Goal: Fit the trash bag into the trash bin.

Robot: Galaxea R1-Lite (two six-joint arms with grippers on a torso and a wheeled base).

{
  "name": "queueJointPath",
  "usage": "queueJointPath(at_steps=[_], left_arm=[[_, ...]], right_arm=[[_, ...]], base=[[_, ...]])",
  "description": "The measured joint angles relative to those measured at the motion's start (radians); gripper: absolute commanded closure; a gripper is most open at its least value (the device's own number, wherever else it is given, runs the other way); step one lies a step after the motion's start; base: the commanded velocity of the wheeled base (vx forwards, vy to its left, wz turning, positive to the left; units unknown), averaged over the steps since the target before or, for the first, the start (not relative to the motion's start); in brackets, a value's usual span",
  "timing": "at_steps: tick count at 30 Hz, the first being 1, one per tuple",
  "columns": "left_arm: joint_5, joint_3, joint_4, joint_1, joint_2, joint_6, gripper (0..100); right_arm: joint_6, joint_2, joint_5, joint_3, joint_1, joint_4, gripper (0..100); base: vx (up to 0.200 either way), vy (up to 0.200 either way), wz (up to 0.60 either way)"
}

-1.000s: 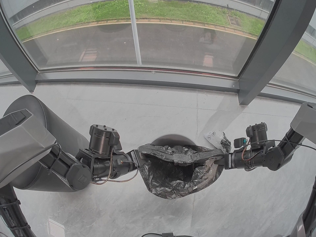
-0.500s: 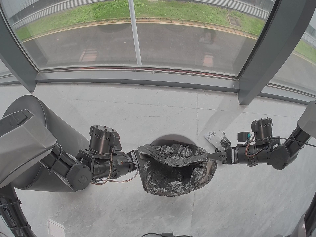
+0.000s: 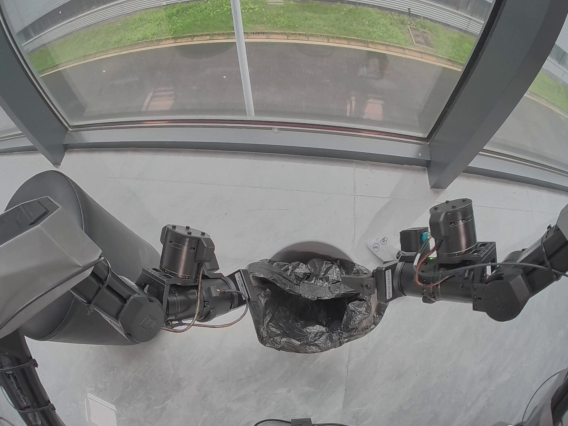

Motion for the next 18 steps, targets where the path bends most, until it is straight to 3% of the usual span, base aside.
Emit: queueJointPath(at_steps=[3, 6, 10, 14, 18], left_arm=[[0.000, 0.001, 0.000, 0.000, -0.001, 0.000, 100], [0.001, 0.002, 0.000, -0.002, -0.001, 0.000, 100], [0.003, 0.004, 0.000, -0.003, -0.002, 0.001, 100], [0.005, 0.004, 0.000, -0.004, -0.003, 0.002, 100], [0.006, 0.006, -0.001, -0.004, -0.004, 0.002, 100]], right_arm=[[-0.086, 0.030, -0.174, -0.015, 0.067, -0.025, 0], [-0.225, 0.083, -0.281, -0.029, 0.126, -0.075, 0], [-0.386, 0.170, -0.346, -0.042, 0.188, -0.177, 0], [-0.469, 0.250, -0.376, -0.057, 0.238, -0.226, 0], [-0.495, 0.313, -0.395, -0.089, 0.259, -0.236, 0]], base=[[0.000, 0.000, 0.00], [0.000, 0.000, 0.00], [0.000, 0.000, 0.00], [0.000, 0.000, 0.00], [0.000, 0.000, 0.00]])
